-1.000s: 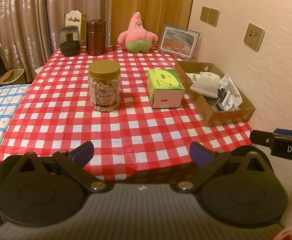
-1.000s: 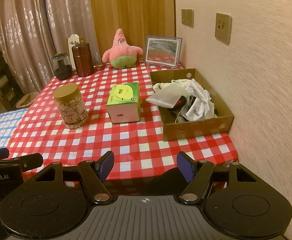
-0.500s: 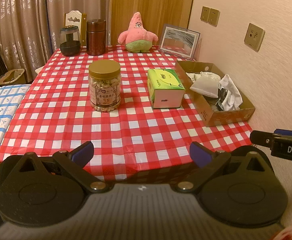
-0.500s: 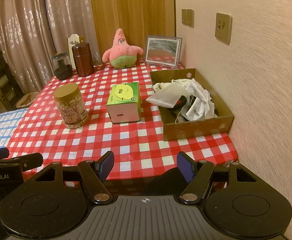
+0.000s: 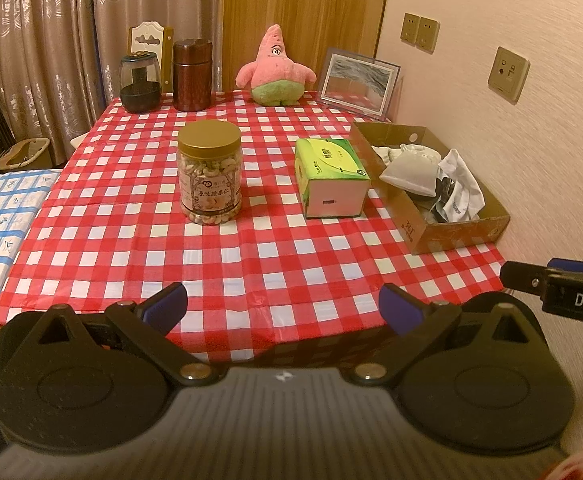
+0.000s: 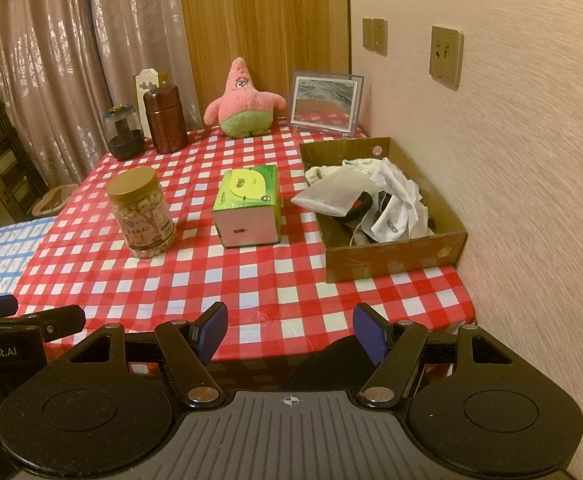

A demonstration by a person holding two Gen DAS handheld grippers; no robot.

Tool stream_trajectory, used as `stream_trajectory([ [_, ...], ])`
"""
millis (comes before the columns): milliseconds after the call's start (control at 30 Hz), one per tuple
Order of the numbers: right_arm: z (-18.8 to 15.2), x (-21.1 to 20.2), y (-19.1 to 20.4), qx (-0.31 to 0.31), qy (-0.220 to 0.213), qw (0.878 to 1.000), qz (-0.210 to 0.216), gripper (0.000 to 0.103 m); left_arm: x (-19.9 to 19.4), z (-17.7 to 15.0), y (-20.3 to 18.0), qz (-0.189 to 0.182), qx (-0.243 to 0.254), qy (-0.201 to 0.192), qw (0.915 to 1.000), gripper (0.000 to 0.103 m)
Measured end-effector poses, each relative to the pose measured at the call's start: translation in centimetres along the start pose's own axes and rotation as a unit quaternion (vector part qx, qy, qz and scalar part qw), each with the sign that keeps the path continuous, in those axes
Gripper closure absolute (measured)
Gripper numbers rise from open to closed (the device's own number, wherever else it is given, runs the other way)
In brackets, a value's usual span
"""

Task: Organize soft objects

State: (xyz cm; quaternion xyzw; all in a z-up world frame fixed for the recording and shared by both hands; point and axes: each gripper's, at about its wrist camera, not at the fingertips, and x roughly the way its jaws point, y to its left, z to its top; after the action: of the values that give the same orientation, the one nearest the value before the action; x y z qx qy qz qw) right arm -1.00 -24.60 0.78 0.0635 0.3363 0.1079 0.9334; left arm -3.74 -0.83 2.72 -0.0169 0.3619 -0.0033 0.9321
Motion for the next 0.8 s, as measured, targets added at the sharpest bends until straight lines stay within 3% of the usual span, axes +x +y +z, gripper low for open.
stream_trajectory([
  [800, -0.05, 0.08, 0.16, -0.003, 0.001, 1.000, 0.003, 0.034, 0.04, 0.02, -0.10, 0.000, 0.000, 0.000, 1.0000, 0.002],
])
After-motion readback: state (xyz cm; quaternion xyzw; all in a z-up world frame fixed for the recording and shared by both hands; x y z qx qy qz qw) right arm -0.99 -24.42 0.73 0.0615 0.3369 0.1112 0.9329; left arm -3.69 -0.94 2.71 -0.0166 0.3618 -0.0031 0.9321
